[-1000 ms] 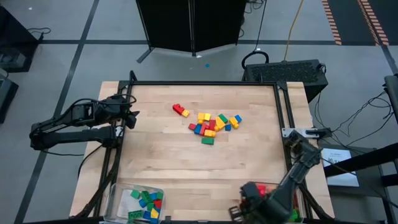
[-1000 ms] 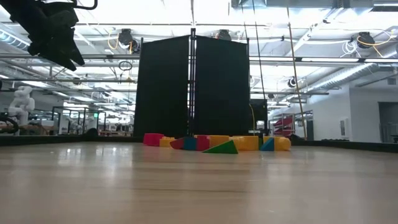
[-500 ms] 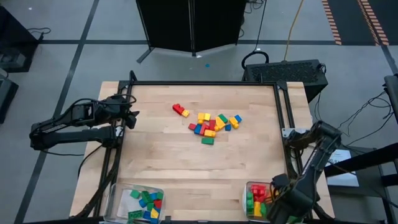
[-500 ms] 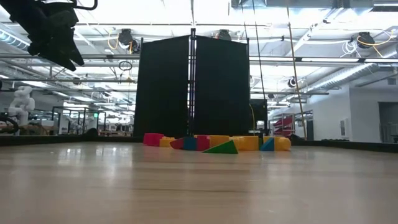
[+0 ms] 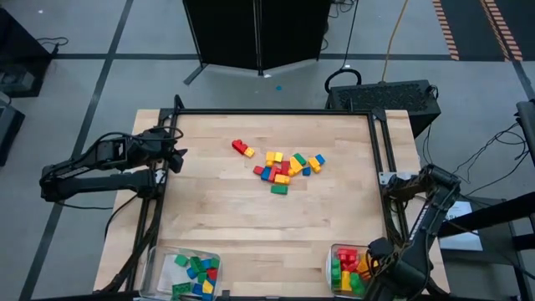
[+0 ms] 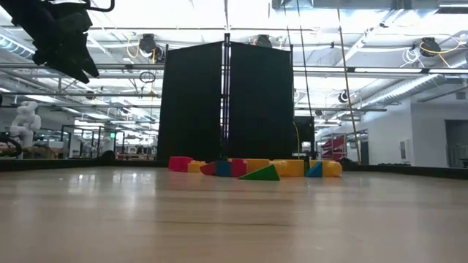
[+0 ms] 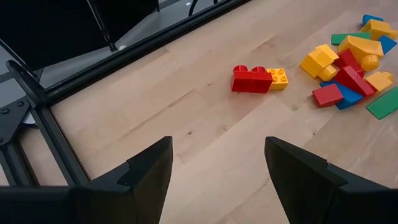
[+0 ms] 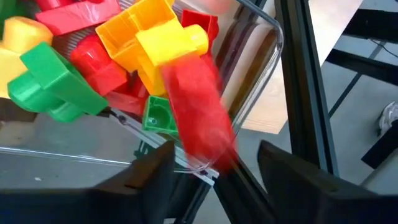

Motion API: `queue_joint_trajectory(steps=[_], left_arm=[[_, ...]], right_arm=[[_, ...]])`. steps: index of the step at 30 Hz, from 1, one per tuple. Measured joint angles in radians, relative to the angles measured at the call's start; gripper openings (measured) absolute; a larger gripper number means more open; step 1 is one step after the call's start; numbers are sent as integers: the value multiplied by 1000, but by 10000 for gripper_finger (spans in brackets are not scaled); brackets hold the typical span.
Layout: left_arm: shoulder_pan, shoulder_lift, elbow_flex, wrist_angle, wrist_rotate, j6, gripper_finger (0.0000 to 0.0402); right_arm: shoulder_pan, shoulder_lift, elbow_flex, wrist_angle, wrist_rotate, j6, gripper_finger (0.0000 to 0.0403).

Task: Sort blocks by size
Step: Put the red game piece into the right transparent bin, then put the yellow game piece into the right transparent bin

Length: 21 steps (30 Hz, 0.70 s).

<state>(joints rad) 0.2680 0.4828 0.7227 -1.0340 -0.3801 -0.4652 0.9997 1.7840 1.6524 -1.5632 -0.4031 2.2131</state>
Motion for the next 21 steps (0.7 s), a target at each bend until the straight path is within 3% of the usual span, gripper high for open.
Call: queue_joint_trajectory(steps=[4,8,10,13,17,21], left_arm=[[0,0,0,3,-3,0,255],[0,0,0,3,-3,-1,255],[0,0,0,3,-3,-1,255],[0,0,0,2,-3,-1,255],[0,0,0,2,-3,-1,255],[0,0,0,0,-3,-1,255]], right_arm=[[-3,0,0,-1,-17,-3,258],[-8,0,0,0,26,21,257],[-31,0,6,19,137,17,250],[-107,0,7,78,388,-49,241],[-253,0,7,162,724,-247,238],[-464,0,7,233,837,-635,238]])
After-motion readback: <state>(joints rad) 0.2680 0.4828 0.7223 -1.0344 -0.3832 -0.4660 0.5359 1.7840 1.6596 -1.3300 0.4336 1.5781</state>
